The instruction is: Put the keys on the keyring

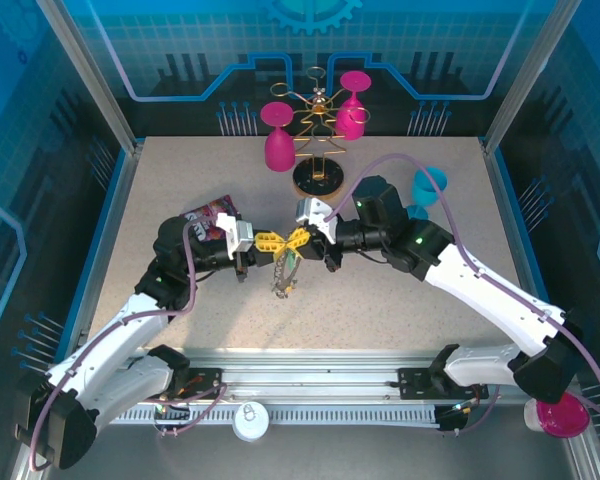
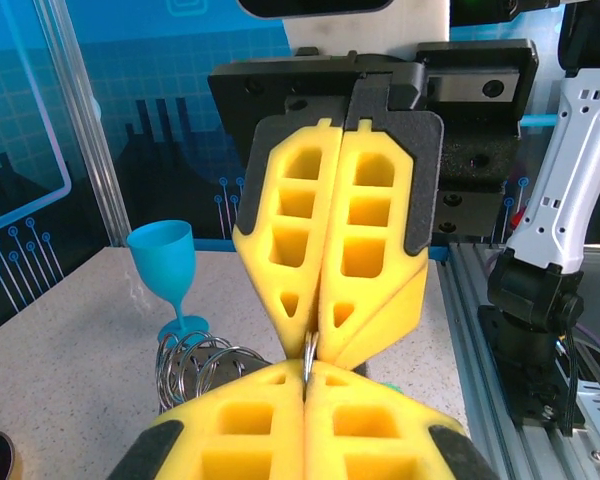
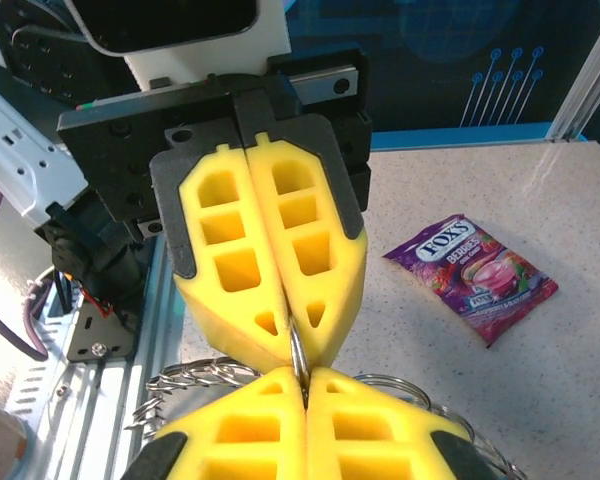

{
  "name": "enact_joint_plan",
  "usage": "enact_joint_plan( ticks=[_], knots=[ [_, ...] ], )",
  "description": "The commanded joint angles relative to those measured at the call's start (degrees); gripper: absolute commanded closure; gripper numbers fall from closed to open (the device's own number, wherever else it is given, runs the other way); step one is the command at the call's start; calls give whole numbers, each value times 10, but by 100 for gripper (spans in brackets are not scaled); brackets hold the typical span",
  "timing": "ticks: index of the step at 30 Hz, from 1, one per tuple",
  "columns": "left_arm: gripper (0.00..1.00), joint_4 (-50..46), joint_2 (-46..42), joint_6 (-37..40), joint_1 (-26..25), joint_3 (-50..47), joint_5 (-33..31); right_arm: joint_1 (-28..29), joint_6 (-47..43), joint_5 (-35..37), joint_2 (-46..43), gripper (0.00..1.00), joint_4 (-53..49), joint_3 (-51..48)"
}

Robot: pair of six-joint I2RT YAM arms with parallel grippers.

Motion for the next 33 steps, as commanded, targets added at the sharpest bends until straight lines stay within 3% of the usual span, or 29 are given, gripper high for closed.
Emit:
enact_joint_plan(
  ticks=[1, 3, 5, 10, 17, 20, 22, 24, 25, 27, 29, 33],
  knots=[
    [100, 31, -3, -2, -6, 19, 12, 10, -19, -3, 14, 100, -7, 27],
    [100, 21, -5, 1, -6, 19, -5, 11, -34, 9, 17, 100, -37, 42],
    [93, -11, -7, 14, -6, 24, -35, 11, -51, 18, 28, 100, -87, 72],
    [83, -163, -3, 115, -7, 74, -38, 24, -102, 42, 86, 100, -244, 175],
    [91, -295, 17, 216, -12, 135, -39, 44, -143, 73, 160, 100, -370, 295],
    [100, -306, 25, 228, -15, 145, -33, 52, -145, 74, 183, 100, -396, 334],
    [100, -298, 27, 227, -15, 145, -30, 57, -143, 80, 193, 100, -405, 352],
    [100, -278, 25, 217, -15, 140, -24, 56, -124, 102, 185, 100, -376, 342],
    [100, -256, 21, 206, -15, 133, -23, 54, -112, 113, 172, 94, -351, 325],
    [100, -192, 12, 168, -15, 106, -26, 47, -76, 131, 124, 67, -255, 254],
    [100, -142, 8, 133, -15, 86, -27, 39, -42, 144, 70, 56, -152, 169],
    [100, -52, 0, 73, -14, 50, -27, 32, -6, 151, -20, 53, 7, 23]
  ],
)
